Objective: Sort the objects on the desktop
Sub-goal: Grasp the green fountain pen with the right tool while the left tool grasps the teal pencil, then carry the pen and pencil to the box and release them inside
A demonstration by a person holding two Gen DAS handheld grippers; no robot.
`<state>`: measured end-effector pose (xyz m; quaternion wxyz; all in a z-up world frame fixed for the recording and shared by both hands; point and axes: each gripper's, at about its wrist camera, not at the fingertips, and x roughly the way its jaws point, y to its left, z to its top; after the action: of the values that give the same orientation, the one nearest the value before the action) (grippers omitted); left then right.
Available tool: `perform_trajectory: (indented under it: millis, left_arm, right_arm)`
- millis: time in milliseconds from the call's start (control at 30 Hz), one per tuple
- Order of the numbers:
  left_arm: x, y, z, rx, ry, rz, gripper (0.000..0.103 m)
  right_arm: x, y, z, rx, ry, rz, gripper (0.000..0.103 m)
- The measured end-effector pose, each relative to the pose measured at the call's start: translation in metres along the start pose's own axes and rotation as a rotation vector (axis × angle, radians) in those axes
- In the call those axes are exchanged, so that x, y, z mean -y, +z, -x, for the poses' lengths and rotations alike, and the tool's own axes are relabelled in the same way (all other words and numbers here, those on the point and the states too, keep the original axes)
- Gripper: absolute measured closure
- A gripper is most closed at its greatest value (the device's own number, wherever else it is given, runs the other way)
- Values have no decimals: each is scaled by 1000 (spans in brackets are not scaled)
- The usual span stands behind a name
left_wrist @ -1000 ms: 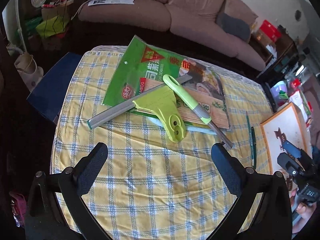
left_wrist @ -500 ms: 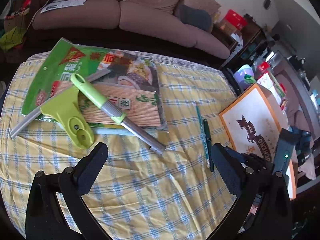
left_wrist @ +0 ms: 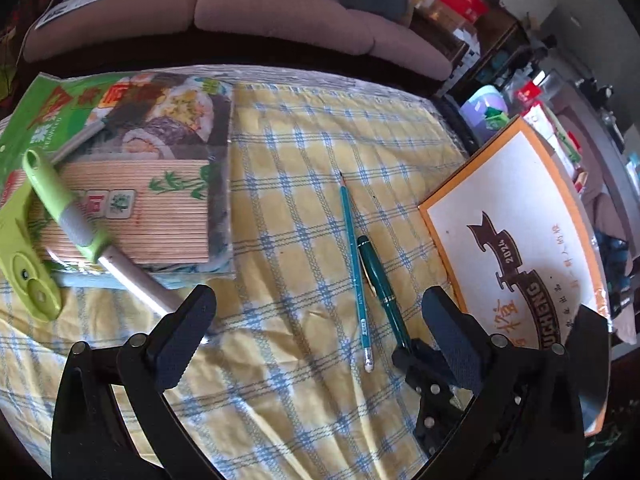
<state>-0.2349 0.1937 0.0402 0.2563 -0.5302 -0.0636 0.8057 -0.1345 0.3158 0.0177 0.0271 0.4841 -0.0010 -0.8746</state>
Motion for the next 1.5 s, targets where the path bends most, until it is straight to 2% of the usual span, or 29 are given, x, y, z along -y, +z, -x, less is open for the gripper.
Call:
perform_trajectory:
  millis: [200,300,400,433,467,533,567,667,833,867,900,933,1100,1267,1367,1500]
  left_arm:
    - [27,1,-38,-29,94,-78,12]
    - [31,1,-54,-47,144,-89,24]
    - [44,2,-64,-37,228,-163,25]
    - [48,2,-66,-38,251,-183,30]
    - [50,1,-66,-34,272,-201,38]
    - [52,1,-62,-17,290,-233,96]
    - [51,1,-61,-26,284,-232,95]
    - [49,-3,-57,-40,278,-254,97]
    - [37,-12,-38,-48,249,-234,97]
    - [34,-13,-33,-46,240,-229,97]
    - [31,-14,-26,-42,225,-219,97]
    - [28,-15,-18,-38,207,-206,97]
    - [23,-18,29,-5,144,-187,97]
    - [36,-20,74,25,93,-170,97]
    - [53,-20,103,43,46,-159,97]
    - [95,-21,135,69,-24,-180,97]
  right_arm:
    - [-3,-37,26,-45,45,2,94]
    - [-4,-52,36,-44,53,22,94]
    - [2,-58,39,-39,75,-11,94]
    - [3,-58,40,-41,81,-15,94]
    - [3,-57,40,-44,83,-14,94]
    - [4,-56,43,-32,87,-24,91]
    - [4,-55,44,-21,86,-25,89]
    - [2,-49,42,-13,79,-17,75]
    - [-8,-37,32,-4,25,36,74]
    - [-9,-35,30,1,20,41,75]
    - [-9,-33,28,-1,18,44,87]
    - [-9,-32,27,-6,27,46,92]
    - [-8,-28,43,-4,75,2,92]
    - [-16,-19,75,52,104,-25,92]
    - [-14,-8,100,93,118,-40,92]
    - [3,8,144,159,127,-73,92]
